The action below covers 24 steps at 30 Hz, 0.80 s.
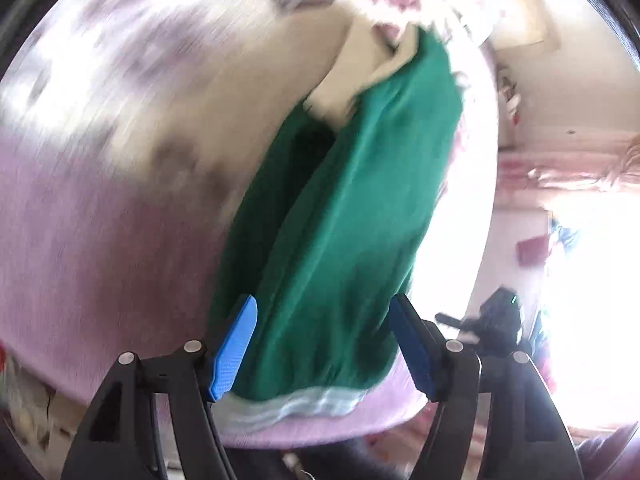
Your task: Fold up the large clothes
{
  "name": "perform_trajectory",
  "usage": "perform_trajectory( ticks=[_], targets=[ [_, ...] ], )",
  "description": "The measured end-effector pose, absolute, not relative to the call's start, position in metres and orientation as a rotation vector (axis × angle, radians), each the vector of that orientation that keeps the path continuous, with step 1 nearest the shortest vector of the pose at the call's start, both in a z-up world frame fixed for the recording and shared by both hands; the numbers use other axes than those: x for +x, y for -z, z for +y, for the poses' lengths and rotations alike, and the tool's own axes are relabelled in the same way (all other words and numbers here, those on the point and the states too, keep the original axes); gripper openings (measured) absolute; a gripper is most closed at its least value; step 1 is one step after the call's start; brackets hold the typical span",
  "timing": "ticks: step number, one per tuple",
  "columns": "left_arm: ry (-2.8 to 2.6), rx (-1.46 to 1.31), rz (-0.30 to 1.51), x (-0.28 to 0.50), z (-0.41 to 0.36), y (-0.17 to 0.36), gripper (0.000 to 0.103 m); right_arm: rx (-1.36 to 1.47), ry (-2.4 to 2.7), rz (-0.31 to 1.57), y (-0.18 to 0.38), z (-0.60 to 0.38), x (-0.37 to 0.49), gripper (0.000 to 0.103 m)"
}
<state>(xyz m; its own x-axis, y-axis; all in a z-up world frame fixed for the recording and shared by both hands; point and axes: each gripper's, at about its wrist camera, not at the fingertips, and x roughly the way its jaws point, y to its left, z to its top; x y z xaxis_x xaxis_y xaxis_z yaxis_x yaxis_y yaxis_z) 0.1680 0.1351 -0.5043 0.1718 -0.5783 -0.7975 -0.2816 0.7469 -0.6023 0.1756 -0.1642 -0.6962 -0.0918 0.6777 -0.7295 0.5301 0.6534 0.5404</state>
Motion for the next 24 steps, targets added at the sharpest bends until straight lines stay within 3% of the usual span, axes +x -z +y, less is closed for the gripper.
perform_trajectory(
  ticks=[5,9,10,11,13,17,24],
  targets=[
    [0.287,-0.626,1.351,0.279,0.090,0.522,0.066,0.988,-0.163,1.612,0.686,-0.194,0.257,0.071],
    [0.221,-0.436,1.434,0.341,0.047,0.576,0.064,0.968,-0.179,1.555,0.684,-0.196,0.320,0.071],
    [0.204,-0.401,1.425,0.344,0.042,0.584,0.052,0.968,-0.182,1.550,0.683,-0.189,0.328,0.071],
    [0.207,-0.375,1.404,0.344,0.038,0.584,0.024,0.972,-0.190,1.550,0.683,-0.188,0.335,0.071],
    [0.185,-0.377,1.341,0.335,0.041,0.575,0.016,0.979,-0.208,1.558,0.690,-0.189,0.346,0.071],
    [0.134,-0.478,1.226,0.311,0.080,0.549,0.014,0.966,-0.197,1.606,0.709,-0.214,0.347,0.071],
    [0.067,-0.727,1.296,0.308,0.111,0.591,0.017,0.996,-0.170,1.649,0.728,-0.240,0.335,0.071]
  ],
)
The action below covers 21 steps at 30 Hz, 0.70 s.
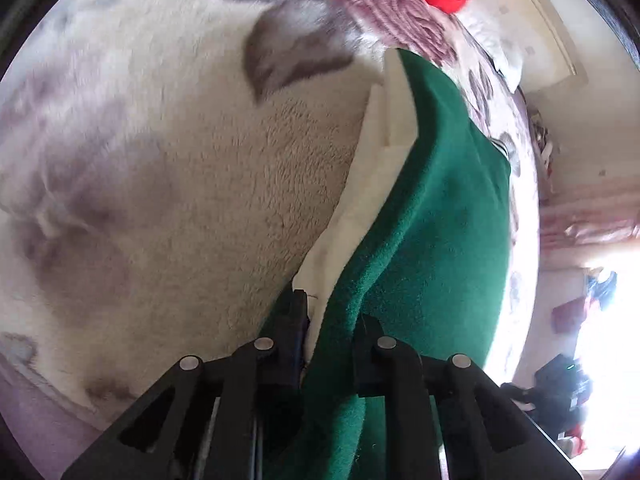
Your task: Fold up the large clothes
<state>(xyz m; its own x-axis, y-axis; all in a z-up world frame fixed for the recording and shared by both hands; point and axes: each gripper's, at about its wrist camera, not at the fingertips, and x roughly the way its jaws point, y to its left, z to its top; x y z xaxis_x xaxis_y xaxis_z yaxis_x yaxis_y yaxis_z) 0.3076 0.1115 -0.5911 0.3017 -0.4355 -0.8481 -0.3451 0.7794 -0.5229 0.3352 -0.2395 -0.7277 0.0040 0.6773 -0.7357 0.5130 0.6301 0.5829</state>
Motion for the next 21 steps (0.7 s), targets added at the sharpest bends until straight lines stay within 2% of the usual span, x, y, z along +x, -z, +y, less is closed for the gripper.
perform_trajectory(
  ticks=[1,5,11,14,17,19,21],
  targets=[
    [0.081,-0.722,1.311,0.310,0.107,0.586,0.023,1.003,-0.171,1.648,0.728,-0.241,0.337,0.071],
    [0.075,-0.693,1.375,0.304,0.104,0.559,0.025,0.999,-0.189,1.629,0.730,-0.261,0.335,0.071],
    [0.030,-0.663,1.274,0.307,0.108,0.501,0.030,1.002,-0.254,1.606,0.727,-0.279,0.340,0.071],
    [0.033,-0.618,1.318,0.343,0.094,0.521,0.030,0.968,-0.287,1.612,0.725,-0.254,0.351,0.071],
    [-0.041,-0.517,1.438,0.364,0.098,0.582,0.034,0.914,-0.299,1.620,0.719,-0.235,0.361,0.071],
    [-0.019,-0.625,1.484,0.365,0.108,0.616,0.035,0.892,-0.321,1.624,0.714,-0.219,0.370,0.071],
    [-0.008,-0.701,1.448,0.354,0.119,0.607,0.036,0.861,-0.345,1.625,0.709,-0.206,0.375,0.071]
  ],
)
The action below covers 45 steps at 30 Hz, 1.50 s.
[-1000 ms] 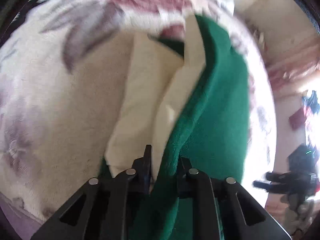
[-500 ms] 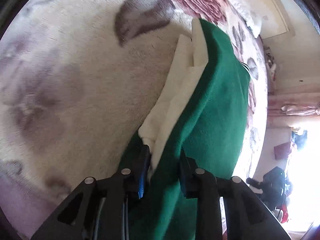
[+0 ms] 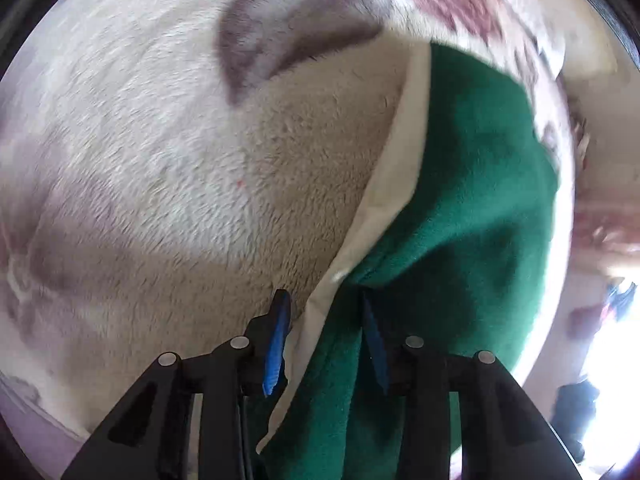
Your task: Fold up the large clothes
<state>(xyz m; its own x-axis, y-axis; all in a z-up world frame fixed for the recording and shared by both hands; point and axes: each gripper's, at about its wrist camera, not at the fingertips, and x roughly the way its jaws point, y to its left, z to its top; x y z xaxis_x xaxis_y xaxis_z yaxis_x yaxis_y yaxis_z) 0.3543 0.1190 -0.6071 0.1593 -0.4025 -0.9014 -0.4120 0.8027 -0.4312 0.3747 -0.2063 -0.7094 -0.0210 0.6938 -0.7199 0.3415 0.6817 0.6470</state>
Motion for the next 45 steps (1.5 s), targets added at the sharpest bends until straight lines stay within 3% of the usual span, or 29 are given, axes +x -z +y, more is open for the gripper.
perform_trajectory(
  ticks=[4,6,7,8,16,18,19,20,23,25,29,33,35,37,40,43,45],
  targets=[
    [0.028,-0.704,1.416,0.311,0.130,0.562,0.036,0.816,-0.357,1.644,0.705,-0.195,0.359,0.071],
    [0.059,-0.720,1.433,0.281,0.132,0.546,0.047,0.848,-0.361,1.685,0.711,-0.192,0.335,0.071],
    [0.076,-0.719,1.445,0.262,0.130,0.539,0.063,0.859,-0.366,1.715,0.719,-0.197,0.321,0.071],
    [0.084,-0.711,1.459,0.243,0.128,0.535,0.067,0.863,-0.363,1.746,0.722,-0.196,0.310,0.071],
    [0.060,-0.687,1.673,0.098,0.083,0.577,0.067,0.951,-0.349,2.003,0.767,-0.164,0.180,0.071],
    [0.013,-0.591,1.670,0.082,0.070,0.586,0.059,0.955,-0.341,2.038,0.775,-0.151,0.162,0.071],
    [-0.006,-0.588,1.645,0.076,0.068,0.585,0.027,0.951,-0.333,2.032,0.775,-0.146,0.157,0.061],
    [-0.019,-0.612,1.611,0.072,0.070,0.581,0.025,0.937,-0.323,2.006,0.770,-0.142,0.156,0.035],
    [-0.036,-0.718,1.503,0.061,0.093,0.564,0.023,0.787,-0.338,1.940,0.746,-0.127,0.159,0.016],
    [-0.055,-0.792,1.511,0.051,0.112,0.578,0.023,0.718,-0.337,1.943,0.744,-0.121,0.162,0.010],
    [-0.065,-0.946,1.530,0.038,0.139,0.610,0.028,0.636,-0.148,2.081,0.773,-0.128,0.162,0.011],
    [-0.030,-0.916,1.516,0.036,0.140,0.577,0.029,0.607,-0.243,1.985,0.726,-0.125,0.191,0.013],
    [-0.014,-0.911,1.493,0.030,0.143,0.559,0.029,0.543,-0.271,1.922,0.699,-0.117,0.209,0.031],
    [-0.019,-0.881,1.476,0.024,0.147,0.540,0.027,0.530,-0.329,1.851,0.679,-0.108,0.234,0.039],
    [-0.038,-0.877,1.446,0.031,0.155,0.525,0.027,0.539,-0.414,1.758,0.670,-0.085,0.275,0.039],
    [-0.038,-0.904,1.390,0.048,0.159,0.516,0.027,0.445,-0.334,1.740,0.700,-0.068,0.297,0.039],
    [-0.008,-0.885,1.377,0.068,0.153,0.514,0.028,0.327,-0.238,1.948,0.753,-0.061,0.293,0.039]
  ],
)
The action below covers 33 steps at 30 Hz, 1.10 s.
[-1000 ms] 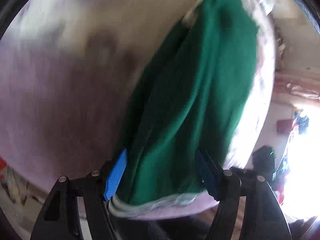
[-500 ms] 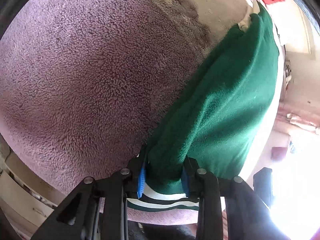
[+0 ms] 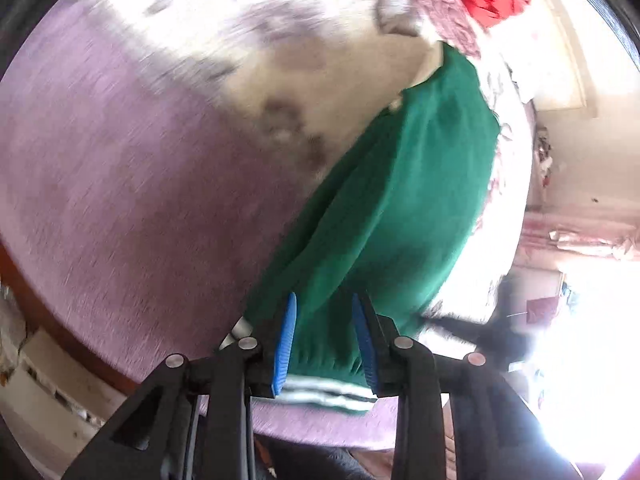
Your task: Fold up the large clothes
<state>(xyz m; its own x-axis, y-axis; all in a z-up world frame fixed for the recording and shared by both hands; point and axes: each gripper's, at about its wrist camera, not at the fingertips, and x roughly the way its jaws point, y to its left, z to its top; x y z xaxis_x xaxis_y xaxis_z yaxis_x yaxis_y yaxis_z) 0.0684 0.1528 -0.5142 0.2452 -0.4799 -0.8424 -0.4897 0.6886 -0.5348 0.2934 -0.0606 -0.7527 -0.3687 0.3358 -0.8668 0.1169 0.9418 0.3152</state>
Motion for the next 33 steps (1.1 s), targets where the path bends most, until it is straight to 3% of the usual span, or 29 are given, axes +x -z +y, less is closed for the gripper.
perform_trajectory(
  ticks=[1,4,7,14,20,24,29,33],
  targets=[
    [0.012,-0.875,1.379,0.078,0.150,0.514,0.028,0.351,-0.229,2.029,0.768,-0.062,0.284,0.039],
    [0.093,-0.807,1.355,0.129,0.124,0.513,0.028,0.263,-0.301,1.996,0.747,-0.056,0.283,0.039],
    [0.108,-0.729,1.351,0.173,0.107,0.524,0.028,0.350,-0.311,1.947,0.720,-0.070,0.291,0.039],
    [-0.001,-0.706,1.578,0.217,0.129,0.619,0.023,0.328,-0.315,1.714,0.683,-0.087,0.374,0.039],
    [-0.022,-0.605,1.570,0.215,0.124,0.586,0.023,0.394,-0.341,1.546,0.685,-0.077,0.457,0.038],
    [-0.064,-0.569,1.499,0.223,0.113,0.548,0.023,0.404,-0.293,1.666,0.736,-0.063,0.494,0.039],
    [-0.004,-0.595,1.377,0.265,0.093,0.507,0.023,0.466,-0.372,1.684,0.698,-0.076,0.508,0.040],
    [0.041,-0.567,1.383,0.316,0.074,0.531,0.024,0.545,-0.381,1.569,0.683,-0.097,0.533,0.040]
  ],
)
